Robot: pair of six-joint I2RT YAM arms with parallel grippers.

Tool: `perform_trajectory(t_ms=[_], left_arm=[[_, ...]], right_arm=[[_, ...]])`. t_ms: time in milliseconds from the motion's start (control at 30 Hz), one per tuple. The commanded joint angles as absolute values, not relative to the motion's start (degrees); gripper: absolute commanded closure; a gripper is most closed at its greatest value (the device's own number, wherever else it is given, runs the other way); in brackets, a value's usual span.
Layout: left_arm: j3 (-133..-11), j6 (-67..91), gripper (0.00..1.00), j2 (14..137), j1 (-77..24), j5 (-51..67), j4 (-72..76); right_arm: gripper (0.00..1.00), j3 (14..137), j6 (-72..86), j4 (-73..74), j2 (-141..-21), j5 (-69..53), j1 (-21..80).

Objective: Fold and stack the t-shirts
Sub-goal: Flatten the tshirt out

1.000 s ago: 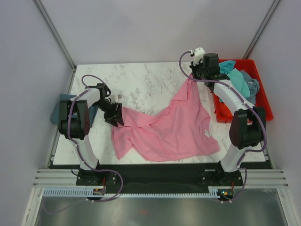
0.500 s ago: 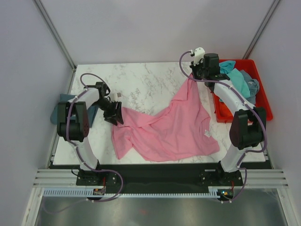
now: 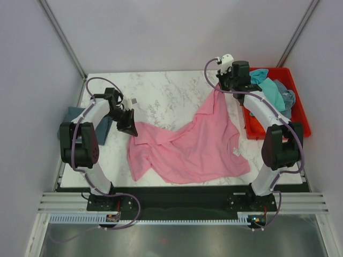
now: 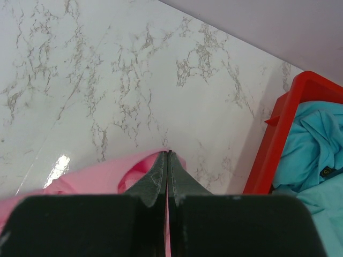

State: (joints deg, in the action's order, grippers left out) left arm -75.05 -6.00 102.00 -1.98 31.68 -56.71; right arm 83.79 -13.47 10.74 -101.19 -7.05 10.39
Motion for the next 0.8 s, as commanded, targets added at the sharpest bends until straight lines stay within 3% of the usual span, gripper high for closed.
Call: perform_trajectory(t_ms=[0, 167, 200, 233, 300, 467, 767], left_arm=[[-75.41, -5.45, 0.98, 100.72, -1.93, 33.13, -57.39], [-74.45, -5.54, 0.98, 101.77, -1.93, 31.13, -57.22], [-74.1, -5.54, 0.89, 102.47, -1.93, 30.59, -56.87], [-73.66, -5.62, 0.68, 102.83, -1.85, 30.06, -56.87], [-73.3, -5.63, 0.57, 104.14, -1.85, 29.18, -56.87], [-74.0, -5.45, 0.5, 107.22, -1.85, 28.48, -56.78], [-75.85, -5.36, 0.51, 110.3, -1.85, 28.56, -56.87]], right_arm=[[1.0, 84.02, -13.54, 8.61, -98.79, -6.94, 10.72], [1.0, 83.85, -13.54, 8.61, -98.7, -6.94, 10.81], [1.0, 83.76, -13.54, 8.61, -98.7, -6.94, 10.81], [1.0, 83.85, -13.54, 8.61, -98.7, -6.94, 10.81], [1.0, 83.67, -13.62, 8.61, -98.7, -6.86, 10.81], [1.0, 83.5, -13.8, 8.7, -98.53, -6.68, 10.81], [1.0, 83.5, -14.24, 8.61, -98.52, -6.24, 10.81]])
